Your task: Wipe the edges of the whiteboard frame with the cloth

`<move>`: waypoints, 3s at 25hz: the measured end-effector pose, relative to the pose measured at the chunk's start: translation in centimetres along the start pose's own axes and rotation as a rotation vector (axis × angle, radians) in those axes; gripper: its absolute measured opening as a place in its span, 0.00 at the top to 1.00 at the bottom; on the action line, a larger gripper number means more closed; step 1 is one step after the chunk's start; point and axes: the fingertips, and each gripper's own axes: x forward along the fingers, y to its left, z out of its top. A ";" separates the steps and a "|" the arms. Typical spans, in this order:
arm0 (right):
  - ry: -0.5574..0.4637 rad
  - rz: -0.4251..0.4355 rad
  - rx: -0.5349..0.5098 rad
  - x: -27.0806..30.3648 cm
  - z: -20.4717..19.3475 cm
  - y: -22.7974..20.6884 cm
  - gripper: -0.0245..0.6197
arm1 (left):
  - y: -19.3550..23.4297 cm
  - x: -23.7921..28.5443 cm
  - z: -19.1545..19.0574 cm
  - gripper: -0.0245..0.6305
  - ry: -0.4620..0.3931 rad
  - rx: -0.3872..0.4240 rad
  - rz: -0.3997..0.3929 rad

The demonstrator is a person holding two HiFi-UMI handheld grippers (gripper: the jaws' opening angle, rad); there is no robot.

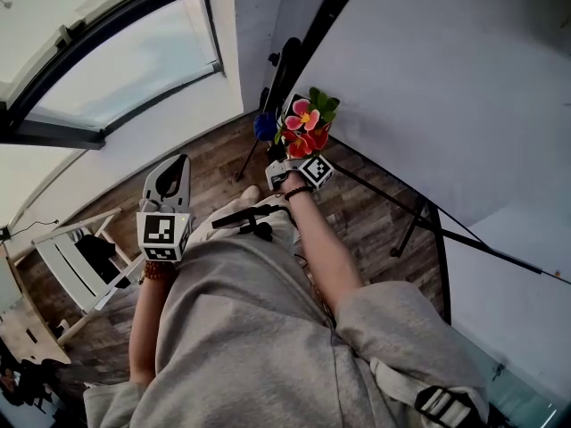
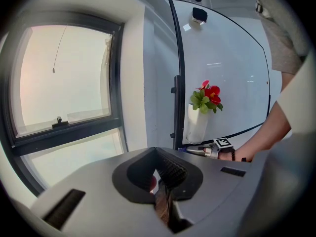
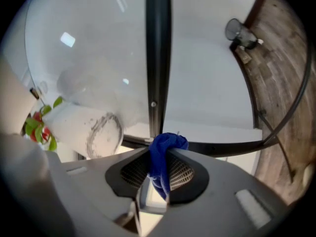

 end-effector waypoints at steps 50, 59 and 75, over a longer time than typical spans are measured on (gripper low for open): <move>-0.027 -0.340 -1.049 -31.7 20.1 17.9 0.80 | -40.9 2.0 6.9 0.95 -0.031 0.210 -0.708; -0.174 -0.488 -1.187 -38.9 24.7 23.3 0.80 | -51.4 1.1 13.1 0.95 -0.159 0.284 -0.833; -0.503 -0.599 -1.468 -51.1 29.5 34.9 0.80 | -64.3 -4.6 21.5 0.95 -0.443 0.308 -0.862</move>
